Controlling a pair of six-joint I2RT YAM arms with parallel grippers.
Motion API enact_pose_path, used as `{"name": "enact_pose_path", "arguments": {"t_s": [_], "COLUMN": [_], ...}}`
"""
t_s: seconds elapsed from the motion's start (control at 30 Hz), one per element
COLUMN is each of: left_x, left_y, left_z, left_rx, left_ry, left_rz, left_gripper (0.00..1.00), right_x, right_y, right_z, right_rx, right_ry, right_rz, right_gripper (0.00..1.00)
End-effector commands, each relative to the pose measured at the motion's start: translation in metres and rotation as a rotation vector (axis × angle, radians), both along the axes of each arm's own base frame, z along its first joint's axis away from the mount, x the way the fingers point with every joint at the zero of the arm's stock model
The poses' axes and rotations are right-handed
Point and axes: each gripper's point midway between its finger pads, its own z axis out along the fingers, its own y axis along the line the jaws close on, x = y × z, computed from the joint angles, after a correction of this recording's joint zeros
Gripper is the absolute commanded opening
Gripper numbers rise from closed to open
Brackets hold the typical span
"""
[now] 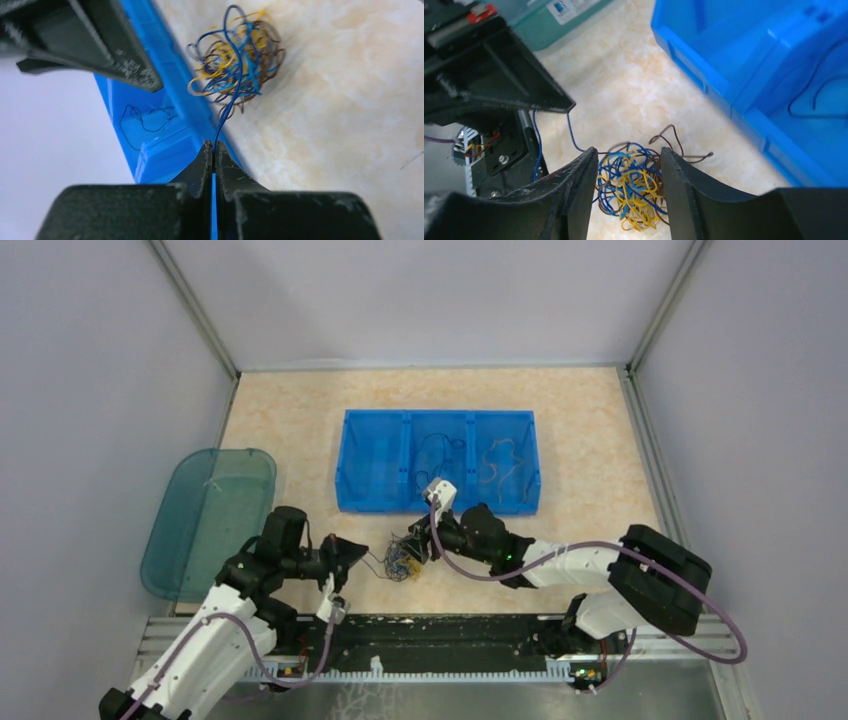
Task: Untangle the cables
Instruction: Untie the cable.
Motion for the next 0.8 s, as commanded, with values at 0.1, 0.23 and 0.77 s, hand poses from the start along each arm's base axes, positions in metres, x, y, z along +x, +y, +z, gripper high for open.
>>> {"name": "enact_pose_path", "arguments": {"t_s": [0.1, 0.23, 0.77], "left_x": [-0.008, -0.009, 0.016], "left_y": [0.002, -0.007, -0.036], "left_z": [0.048, 0.080, 0.184], "left_rx": [-0.043, -0.099, -0.373], "left_ry": [0.464, 0.706, 0.933], "left_rz": [0.244, 0.351, 0.474], "left_gripper": [0.00, 0.00, 0.01], "right_x": [-0.018, -0.031, -0.033], "right_y": [0.013, 0.020, 0.040], "right_z": [0.102, 0.129, 0.141], "right_rx": [0.209, 0.294, 0.364], "right_ry": [-0.280, -0.303, -0.271], "right_rz": [0.182, 0.257, 0.255], "right_gripper": [0.58, 0.60, 0.61]}}
